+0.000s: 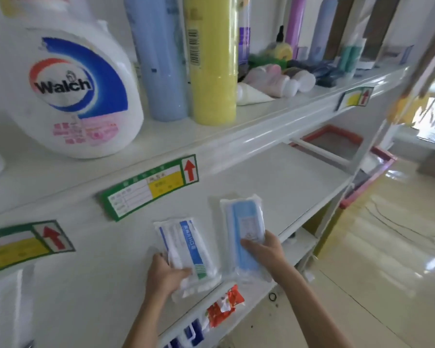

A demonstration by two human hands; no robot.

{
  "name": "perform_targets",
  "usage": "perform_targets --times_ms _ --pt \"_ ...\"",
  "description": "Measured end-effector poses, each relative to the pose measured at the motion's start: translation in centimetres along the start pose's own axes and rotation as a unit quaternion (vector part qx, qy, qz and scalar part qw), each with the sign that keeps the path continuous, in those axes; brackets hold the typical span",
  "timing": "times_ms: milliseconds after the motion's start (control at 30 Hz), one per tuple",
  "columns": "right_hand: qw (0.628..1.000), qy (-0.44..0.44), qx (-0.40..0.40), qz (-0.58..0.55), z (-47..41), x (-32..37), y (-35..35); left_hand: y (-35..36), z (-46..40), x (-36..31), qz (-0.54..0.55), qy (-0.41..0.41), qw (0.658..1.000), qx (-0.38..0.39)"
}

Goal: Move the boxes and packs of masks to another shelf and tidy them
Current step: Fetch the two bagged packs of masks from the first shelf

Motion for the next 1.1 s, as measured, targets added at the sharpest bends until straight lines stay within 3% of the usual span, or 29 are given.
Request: perform_targets --times_ms 133,267,367,633,833,1100 --pt "0.997 0.001 -0.042 -0.066 2.2 -0.7 -2.7 0.6 -0.7 -0.6 0.007 0.003 0.997 0.073" --pt "0.987 -0.02 -0.104 -0.123 6.4 -1.4 -5.2 2.2 0.0 -3.2 0.072 0.09 0.987 0.113" --pt "0.975 -0.017 -0.173 -0.141 10.4 -2.7 -7.4 4.3 1.1 -5.4 0.11 0.116 0.968 0.195" --pt "0.94 0.037 -0.298 -0.162 21.3 -7.4 -11.9 12.0 10.3 -9.4 0.122 0.117 0.868 0.466" --pt "0.887 0.085 -0.412 -0.189 32.2 -12.0 -14.9 17.3 19.8 -8.9 0.101 0.141 0.815 0.553" --pt "0.801 0.139 -0.543 -0.21 52.0 -18.4 -15.4 21.2 35.6 -3.3 0.011 0.148 0.74 0.656"
Point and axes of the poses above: each hand's wrist, its own z-axis away from the middle knuckle, its own y-axis out of the palm, x = y × z, the point moved 6 cm from there along -z, towards the middle knuckle, and after that the axes turned 14 degrees about z, right-handed, at the moved point
